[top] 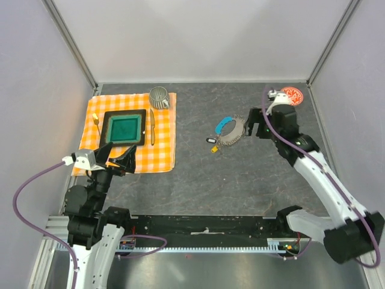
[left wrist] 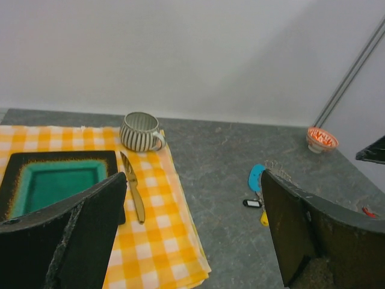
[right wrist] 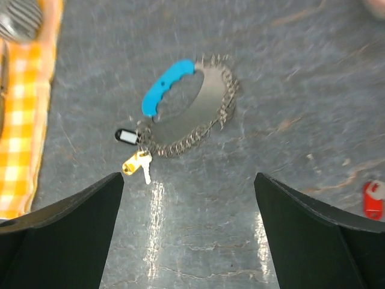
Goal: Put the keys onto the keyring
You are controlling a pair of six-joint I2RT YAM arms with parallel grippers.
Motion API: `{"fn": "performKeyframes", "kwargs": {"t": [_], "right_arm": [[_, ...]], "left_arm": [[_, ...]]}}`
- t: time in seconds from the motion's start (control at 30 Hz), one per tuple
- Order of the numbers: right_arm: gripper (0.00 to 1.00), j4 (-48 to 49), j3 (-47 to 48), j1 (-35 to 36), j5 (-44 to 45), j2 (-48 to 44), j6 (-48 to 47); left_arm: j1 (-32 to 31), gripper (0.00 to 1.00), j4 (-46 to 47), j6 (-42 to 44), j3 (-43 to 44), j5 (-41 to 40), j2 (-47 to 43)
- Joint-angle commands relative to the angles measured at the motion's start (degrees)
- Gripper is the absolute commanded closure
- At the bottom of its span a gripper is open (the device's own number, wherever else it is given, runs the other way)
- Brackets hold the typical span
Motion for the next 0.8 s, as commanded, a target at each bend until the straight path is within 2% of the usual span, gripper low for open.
{"fn": "performKeyframes", "kwargs": {"t": [0.0,0.13,0.17,0.2,0.33,0.57,0.77], "right_arm": [[0.02,4.1,1.83,0.59,-2.71,10.37,2.65],[0.12,7.1,1.39,2.96,1.6,21.43,1.6],[0.22,8.59,1.31,3.4,2.22,22.77,1.42],[0.26,9.47,1.3,4.45,3.27,24.0,1.25],[0.37,11.76,2.88,6.65,4.6,30.76,0.63],[0.43,12.65,7.98,9.64,4.69,39.12,1.51],[0.53,12.64,9.21,11.58,6.44,42.9,2.39]], "left_arm": [[-0.12,0.01,-4.46,1.62,0.69,3.28,3.46],[-0.12,0.01,-4.1,1.45,0.7,4.69,4.43],[-0.12,0.01,-4.19,1.36,0.52,4.69,4.69],[-0.12,0.01,-4.19,1.36,0.61,4.78,4.87],[-0.03,0.01,-4.11,1.36,0.61,5.22,5.14],[1.37,0.02,-4.46,1.18,0.52,5.57,4.78],[1.37,0.02,-4.19,1.09,0.43,6.45,5.22]]}}
